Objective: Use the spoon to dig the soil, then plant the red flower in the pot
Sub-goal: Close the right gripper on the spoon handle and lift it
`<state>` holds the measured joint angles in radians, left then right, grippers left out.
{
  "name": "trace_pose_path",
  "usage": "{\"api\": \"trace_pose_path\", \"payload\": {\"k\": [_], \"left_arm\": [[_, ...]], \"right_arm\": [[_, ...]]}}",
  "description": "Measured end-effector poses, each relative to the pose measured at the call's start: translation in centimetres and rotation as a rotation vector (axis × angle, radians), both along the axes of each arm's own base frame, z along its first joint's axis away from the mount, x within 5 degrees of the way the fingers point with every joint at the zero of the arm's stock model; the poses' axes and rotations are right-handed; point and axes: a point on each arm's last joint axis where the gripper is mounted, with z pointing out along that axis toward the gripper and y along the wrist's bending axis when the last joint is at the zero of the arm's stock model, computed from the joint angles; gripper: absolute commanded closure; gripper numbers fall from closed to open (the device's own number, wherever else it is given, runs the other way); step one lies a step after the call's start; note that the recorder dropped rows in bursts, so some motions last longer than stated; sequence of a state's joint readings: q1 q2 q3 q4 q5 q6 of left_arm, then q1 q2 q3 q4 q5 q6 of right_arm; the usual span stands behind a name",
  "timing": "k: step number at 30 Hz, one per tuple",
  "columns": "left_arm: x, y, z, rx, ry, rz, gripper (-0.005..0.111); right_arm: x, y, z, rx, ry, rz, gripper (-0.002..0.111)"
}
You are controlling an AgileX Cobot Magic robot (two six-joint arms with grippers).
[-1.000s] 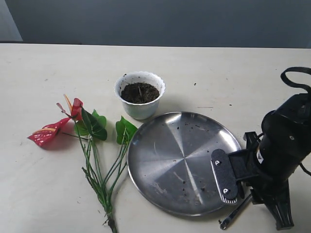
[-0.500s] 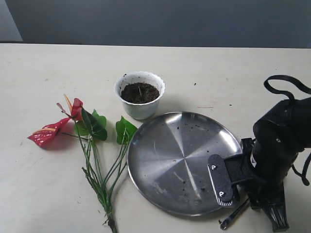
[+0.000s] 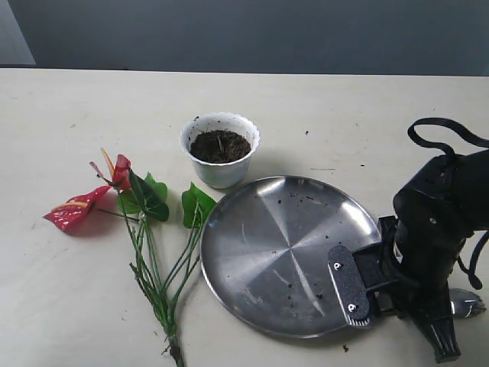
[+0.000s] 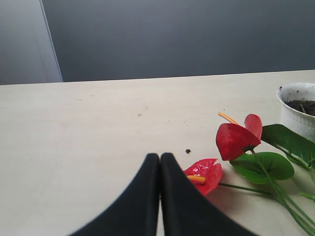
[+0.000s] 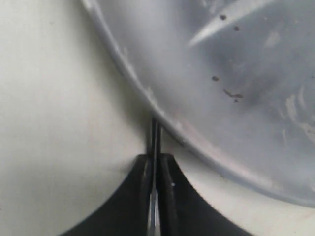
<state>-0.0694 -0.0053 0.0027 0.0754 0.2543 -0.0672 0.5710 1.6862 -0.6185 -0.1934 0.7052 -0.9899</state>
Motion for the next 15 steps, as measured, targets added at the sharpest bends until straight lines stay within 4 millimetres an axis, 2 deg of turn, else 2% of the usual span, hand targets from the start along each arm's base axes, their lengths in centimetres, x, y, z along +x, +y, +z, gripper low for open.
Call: {"api": "trace_pose_path", "payload": {"k": [8, 15], "left_arm": [[0.0, 0.0, 0.0, 0.0, 0.0, 0.0, 0.105], [0.0, 0.0, 0.0, 0.0, 0.0, 0.0, 0.105]], "right_arm": [[-0.7, -1.3, -0.1, -0.136, 0.114, 0.132, 0.109], [-1.3, -1.3, 0.1, -0.12, 0.165, 0.174, 0.109]]}}
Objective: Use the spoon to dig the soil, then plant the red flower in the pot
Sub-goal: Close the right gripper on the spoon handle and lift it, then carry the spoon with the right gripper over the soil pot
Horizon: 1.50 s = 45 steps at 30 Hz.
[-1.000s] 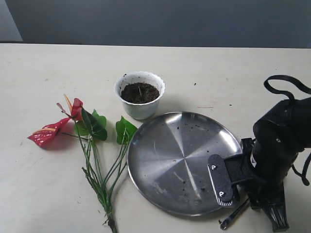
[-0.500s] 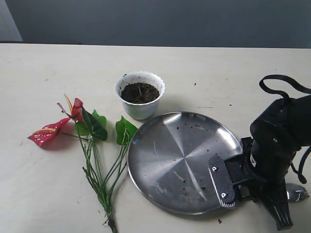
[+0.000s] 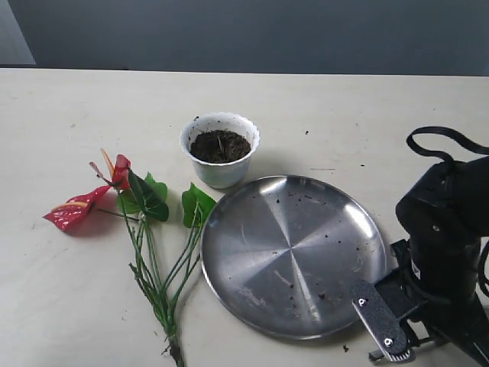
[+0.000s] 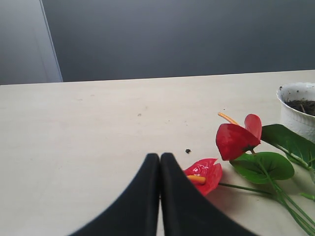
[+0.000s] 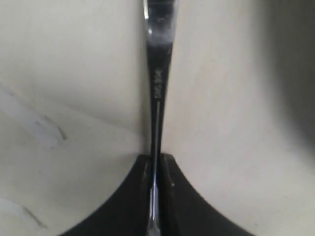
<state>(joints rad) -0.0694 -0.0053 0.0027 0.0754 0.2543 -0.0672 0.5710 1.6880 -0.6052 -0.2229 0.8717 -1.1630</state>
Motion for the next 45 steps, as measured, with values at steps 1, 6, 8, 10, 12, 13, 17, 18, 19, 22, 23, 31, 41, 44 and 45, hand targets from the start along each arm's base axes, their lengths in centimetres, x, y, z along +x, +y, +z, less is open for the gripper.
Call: {"api": "trace_pose_path", "payload": {"k": [1, 6, 8, 10, 12, 13, 17, 18, 19, 22, 23, 31, 41, 44, 45], "left_arm": [[0.0, 0.0, 0.0, 0.0, 0.0, 0.0, 0.105], [0.0, 0.0, 0.0, 0.0, 0.0, 0.0, 0.105], [0.0, 0.0, 0.0, 0.0, 0.0, 0.0, 0.105], [0.0, 0.0, 0.0, 0.0, 0.0, 0.0, 0.105], [0.0, 0.0, 0.0, 0.0, 0.0, 0.0, 0.105], [0.0, 0.0, 0.0, 0.0, 0.0, 0.0, 0.105], [0.0, 0.0, 0.0, 0.0, 0.0, 0.0, 0.105], [0.0, 0.0, 0.0, 0.0, 0.0, 0.0, 0.105], [0.0, 0.0, 0.0, 0.0, 0.0, 0.0, 0.105], [0.0, 0.0, 0.0, 0.0, 0.0, 0.0, 0.105], [0.0, 0.0, 0.0, 0.0, 0.0, 0.0, 0.105], [0.0, 0.0, 0.0, 0.0, 0.0, 0.0, 0.105], [0.0, 0.0, 0.0, 0.0, 0.0, 0.0, 0.105], [0.0, 0.0, 0.0, 0.0, 0.0, 0.0, 0.105], [0.0, 0.0, 0.0, 0.0, 0.0, 0.0, 0.105]], "right_arm": [[-0.1, 0.1, 0.3, 0.016, 0.0, -0.006, 0.109], [-0.5, 0.7, 2.0, 0.136, -0.042, -0.055, 0.109], [-0.5, 1.0, 2.7, 0.188, -0.085, -0.071, 0.109], [-0.5, 1.3, 3.6, 0.252, -0.141, -0.088, 0.109], [-0.3, 1.7, 4.6, 0.336, -0.213, -0.113, 0.109], [-0.2, 1.9, 5.1, 0.377, -0.251, -0.125, 0.109], [0.6, 3.1, 7.4, 0.611, -0.449, -0.224, 0.109], [1.0, 3.5, 8.1, 0.681, -0.508, -0.271, 0.109], [1.4, 3.7, 8.6, 0.74, -0.556, -0.315, 0.109], [2.9, 4.3, 10.2, 0.931, -0.725, -0.528, 0.109], [3.5, 4.4, 10.7, 0.988, -0.781, -0.615, 0.109], [8.9, 7.1, 14.6, 1.191, -0.845, -0.96, 0.109], [17.3, 12.6, 15.3, 1.338, -0.739, -1.259, 0.109], [19.0, 13.4, 14.6, 1.367, -0.741, -1.333, 0.109], [19.4, 13.7, 14.2, 1.371, -0.739, -1.356, 0.109]]}}
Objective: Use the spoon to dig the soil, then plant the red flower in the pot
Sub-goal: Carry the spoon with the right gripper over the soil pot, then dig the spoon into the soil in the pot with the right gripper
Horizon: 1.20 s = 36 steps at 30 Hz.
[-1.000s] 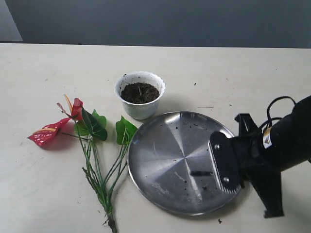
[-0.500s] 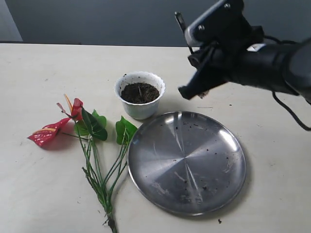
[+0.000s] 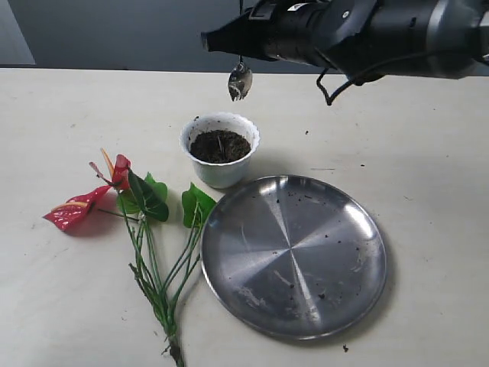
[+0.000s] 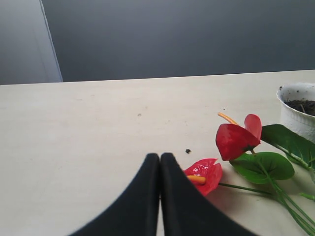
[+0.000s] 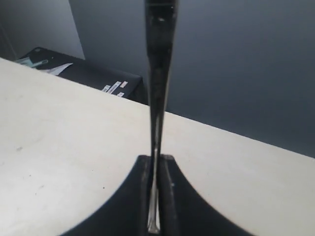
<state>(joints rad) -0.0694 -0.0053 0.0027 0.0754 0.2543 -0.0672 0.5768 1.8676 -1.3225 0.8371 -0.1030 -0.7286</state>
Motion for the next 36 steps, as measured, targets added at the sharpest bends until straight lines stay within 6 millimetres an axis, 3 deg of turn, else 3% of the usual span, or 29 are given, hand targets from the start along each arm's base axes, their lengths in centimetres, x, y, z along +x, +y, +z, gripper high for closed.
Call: {"api": "trace_pose_path", "payload": {"k": [4, 12, 20, 29, 36], "left_arm": [[0.0, 0.0, 0.0, 0.0, 0.0, 0.0, 0.105], [0.0, 0.0, 0.0, 0.0, 0.0, 0.0, 0.105], [0.0, 0.0, 0.0, 0.0, 0.0, 0.0, 0.105], [0.0, 0.0, 0.0, 0.0, 0.0, 0.0, 0.105], [0.0, 0.0, 0.0, 0.0, 0.0, 0.0, 0.105]], "right_arm": [[0.1, 1.1, -0.8, 0.04, 0.009, -0.025, 0.109], [-1.7, 4.1, -1.3, 0.035, 0.007, 0.046, 0.109], [-2.3, 3.5, -3.1, 0.002, 0.033, 0.027, 0.109], [-2.0, 3.5, -8.9, -0.086, 0.116, 0.003, 0.109], [-2.0, 3.6, -8.5, -0.073, 0.104, -0.006, 0.109]]}}
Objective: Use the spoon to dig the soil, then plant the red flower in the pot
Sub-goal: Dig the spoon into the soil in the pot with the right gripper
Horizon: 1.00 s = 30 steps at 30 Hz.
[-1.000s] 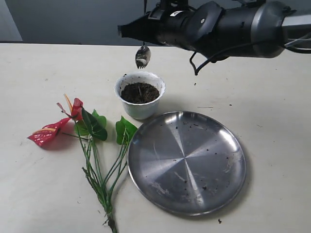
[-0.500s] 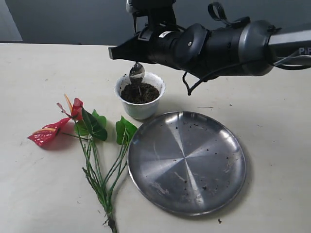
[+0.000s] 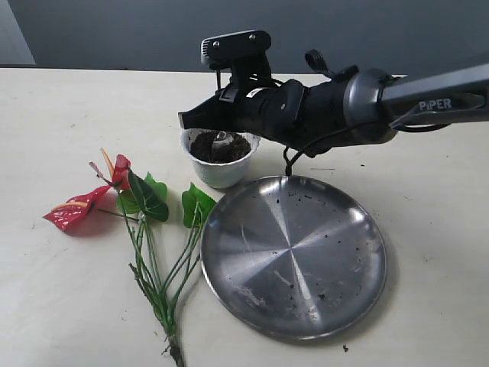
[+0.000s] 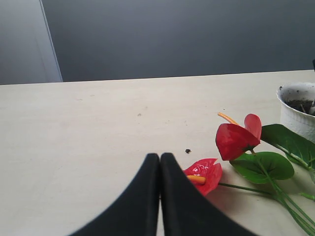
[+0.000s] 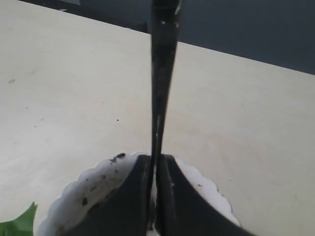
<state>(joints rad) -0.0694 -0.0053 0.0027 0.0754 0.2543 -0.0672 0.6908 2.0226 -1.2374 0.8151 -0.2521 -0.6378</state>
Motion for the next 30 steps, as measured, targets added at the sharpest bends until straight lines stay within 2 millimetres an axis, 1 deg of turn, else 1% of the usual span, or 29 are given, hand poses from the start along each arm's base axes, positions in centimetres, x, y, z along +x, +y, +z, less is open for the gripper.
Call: {"api": "trace_pose_path", "payload": {"k": [3, 7, 9, 10, 12, 15, 16, 18, 22, 23, 28, 30], "left_arm": [[0.0, 0.0, 0.0, 0.0, 0.0, 0.0, 0.105], [0.0, 0.0, 0.0, 0.0, 0.0, 0.0, 0.105], [0.0, 0.0, 0.0, 0.0, 0.0, 0.0, 0.105], [0.0, 0.0, 0.0, 0.0, 0.0, 0.0, 0.105], [0.0, 0.0, 0.0, 0.0, 0.0, 0.0, 0.105], [0.0, 0.0, 0.0, 0.0, 0.0, 0.0, 0.105], [0.0, 0.0, 0.0, 0.0, 0.0, 0.0, 0.105], [0.0, 0.0, 0.0, 0.0, 0.0, 0.0, 0.105], [0.0, 0.0, 0.0, 0.0, 0.0, 0.0, 0.105], [0.0, 0.0, 0.0, 0.0, 0.0, 0.0, 0.105], [0.0, 0.0, 0.0, 0.0, 0.0, 0.0, 0.105], [0.0, 0.0, 0.0, 0.0, 0.0, 0.0, 0.105]], "right_arm": [[-0.3, -0.2, 1.6, 0.018, -0.025, 0.008, 0.109], [-0.8, -0.6, 5.6, 0.036, -0.131, 0.038, 0.109], [-1.1, -0.8, 6.9, 0.04, -0.172, 0.048, 0.109], [-1.1, -0.8, 7.3, 0.041, -0.187, 0.049, 0.109], [-1.1, -0.8, 7.4, 0.041, -0.19, 0.05, 0.109], [-1.0, -0.7, 6.5, 0.025, -0.172, 0.055, 0.109], [-0.9, -0.5, 5.8, 0.014, -0.156, 0.061, 0.109], [-0.7, -0.3, 4.2, -0.009, -0.119, 0.068, 0.109], [-0.3, 0.2, 0.0, -0.049, -0.019, 0.07, 0.109], [-0.1, 0.2, -0.5, -0.048, -0.017, 0.057, 0.109], [0.1, 0.3, -0.7, -0.032, -0.018, 0.039, 0.109], [0.1, 0.3, -0.2, -0.022, -0.025, 0.036, 0.109]]}}
